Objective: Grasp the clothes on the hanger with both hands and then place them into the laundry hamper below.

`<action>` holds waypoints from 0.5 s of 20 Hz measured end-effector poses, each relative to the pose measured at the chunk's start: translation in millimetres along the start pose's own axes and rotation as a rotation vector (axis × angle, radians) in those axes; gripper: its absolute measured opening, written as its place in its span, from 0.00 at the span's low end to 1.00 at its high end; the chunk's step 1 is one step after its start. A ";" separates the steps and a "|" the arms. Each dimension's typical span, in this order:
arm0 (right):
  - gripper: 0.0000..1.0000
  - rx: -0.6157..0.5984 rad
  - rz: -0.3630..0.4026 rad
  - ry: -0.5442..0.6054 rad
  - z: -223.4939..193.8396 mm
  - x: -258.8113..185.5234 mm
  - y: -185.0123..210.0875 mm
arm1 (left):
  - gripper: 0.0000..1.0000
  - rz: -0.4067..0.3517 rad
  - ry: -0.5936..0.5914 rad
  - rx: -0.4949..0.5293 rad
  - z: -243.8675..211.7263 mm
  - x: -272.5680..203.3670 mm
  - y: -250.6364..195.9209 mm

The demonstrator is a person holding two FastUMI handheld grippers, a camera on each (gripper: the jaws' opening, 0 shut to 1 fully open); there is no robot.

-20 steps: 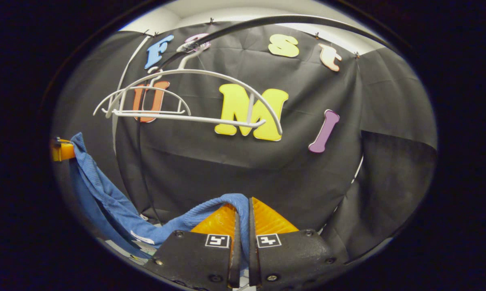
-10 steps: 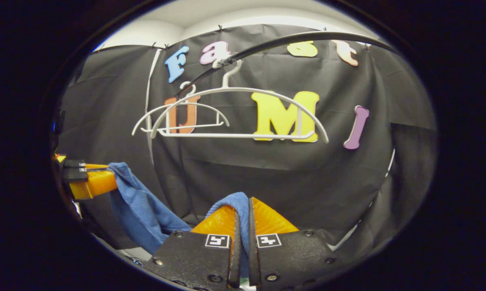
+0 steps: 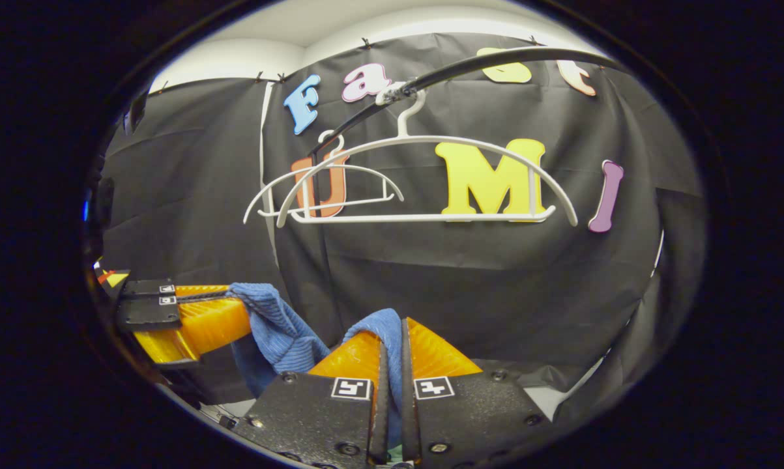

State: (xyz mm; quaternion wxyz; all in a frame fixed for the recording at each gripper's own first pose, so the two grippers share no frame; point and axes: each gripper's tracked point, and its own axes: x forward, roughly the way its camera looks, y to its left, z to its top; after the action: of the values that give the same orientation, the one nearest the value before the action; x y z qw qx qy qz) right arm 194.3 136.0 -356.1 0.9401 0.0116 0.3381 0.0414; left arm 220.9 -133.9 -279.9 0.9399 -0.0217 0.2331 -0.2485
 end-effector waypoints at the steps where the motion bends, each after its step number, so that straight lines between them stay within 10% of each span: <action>1: 0.11 0.007 0.005 0.017 -7.7 4.6 0.2 | 0.08 0.001 0.019 -0.006 -8.2 4.3 -2.0; 10: 0.12 0.057 0.027 0.158 -85.7 42.5 -9.1 | 0.12 0.032 0.159 -0.062 -86.0 35.1 3.5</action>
State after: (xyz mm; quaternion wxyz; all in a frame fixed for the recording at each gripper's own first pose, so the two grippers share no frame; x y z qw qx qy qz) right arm 172.9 130.1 -449.7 0.9092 0.0395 0.4120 0.0454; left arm 210.8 -141.2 -372.0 0.9212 -0.0272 0.3147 -0.2272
